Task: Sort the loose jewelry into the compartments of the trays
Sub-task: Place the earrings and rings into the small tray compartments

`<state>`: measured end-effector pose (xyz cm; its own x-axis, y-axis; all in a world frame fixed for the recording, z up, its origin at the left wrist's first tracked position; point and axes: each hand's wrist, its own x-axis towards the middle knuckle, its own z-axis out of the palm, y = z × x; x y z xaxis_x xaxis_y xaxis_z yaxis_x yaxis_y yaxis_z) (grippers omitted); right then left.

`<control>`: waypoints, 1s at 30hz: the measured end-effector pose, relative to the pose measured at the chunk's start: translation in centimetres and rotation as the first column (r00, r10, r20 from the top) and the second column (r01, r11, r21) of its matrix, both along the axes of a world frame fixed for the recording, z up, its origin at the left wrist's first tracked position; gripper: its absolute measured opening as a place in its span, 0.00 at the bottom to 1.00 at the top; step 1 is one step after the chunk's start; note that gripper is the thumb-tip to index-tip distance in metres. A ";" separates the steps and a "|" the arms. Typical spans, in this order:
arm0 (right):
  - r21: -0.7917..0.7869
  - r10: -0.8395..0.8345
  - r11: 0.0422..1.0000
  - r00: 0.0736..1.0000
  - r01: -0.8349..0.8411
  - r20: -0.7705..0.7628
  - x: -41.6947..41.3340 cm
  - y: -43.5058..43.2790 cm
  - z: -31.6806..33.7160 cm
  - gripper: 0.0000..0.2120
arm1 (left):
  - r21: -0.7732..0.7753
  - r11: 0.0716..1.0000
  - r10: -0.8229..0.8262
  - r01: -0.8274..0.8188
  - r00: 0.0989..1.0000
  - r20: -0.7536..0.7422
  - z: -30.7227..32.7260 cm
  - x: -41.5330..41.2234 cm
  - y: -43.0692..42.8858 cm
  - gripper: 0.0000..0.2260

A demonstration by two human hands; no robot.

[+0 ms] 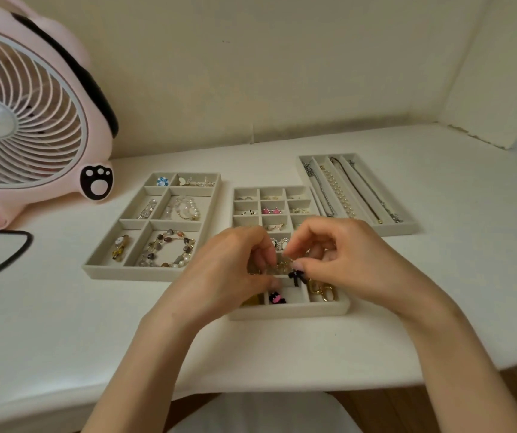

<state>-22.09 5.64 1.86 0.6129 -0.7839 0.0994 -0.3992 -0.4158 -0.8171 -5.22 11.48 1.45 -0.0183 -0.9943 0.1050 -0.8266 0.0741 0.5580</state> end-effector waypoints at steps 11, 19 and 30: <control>0.085 -0.037 0.996 0.996 0.030 0.085 -0.6 0.5 0.1 0.13 | 0.039 0.998 0.034 -0.052 0.930 0.367 1.2 -1.9 0.2 0.06; 0.102 -0.045 0.994 0.986 0.029 0.163 -0.6 0.4 0.2 0.07 | -0.055 0.998 0.058 -0.037 0.890 0.451 0.9 -2.7 0.3 0.06; 0.229 -0.071 0.973 0.983 0.031 0.167 -0.6 0.5 0.5 0.12 | -0.012 0.998 -0.049 0.059 0.921 0.386 0.5 -2.2 0.1 0.05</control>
<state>-22.72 6.12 2.35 0.5603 -0.8281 0.0181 -0.2598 -0.1964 -0.9455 -7.37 11.56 1.93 -0.1155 -0.9881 0.1020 -0.9718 0.1336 0.1942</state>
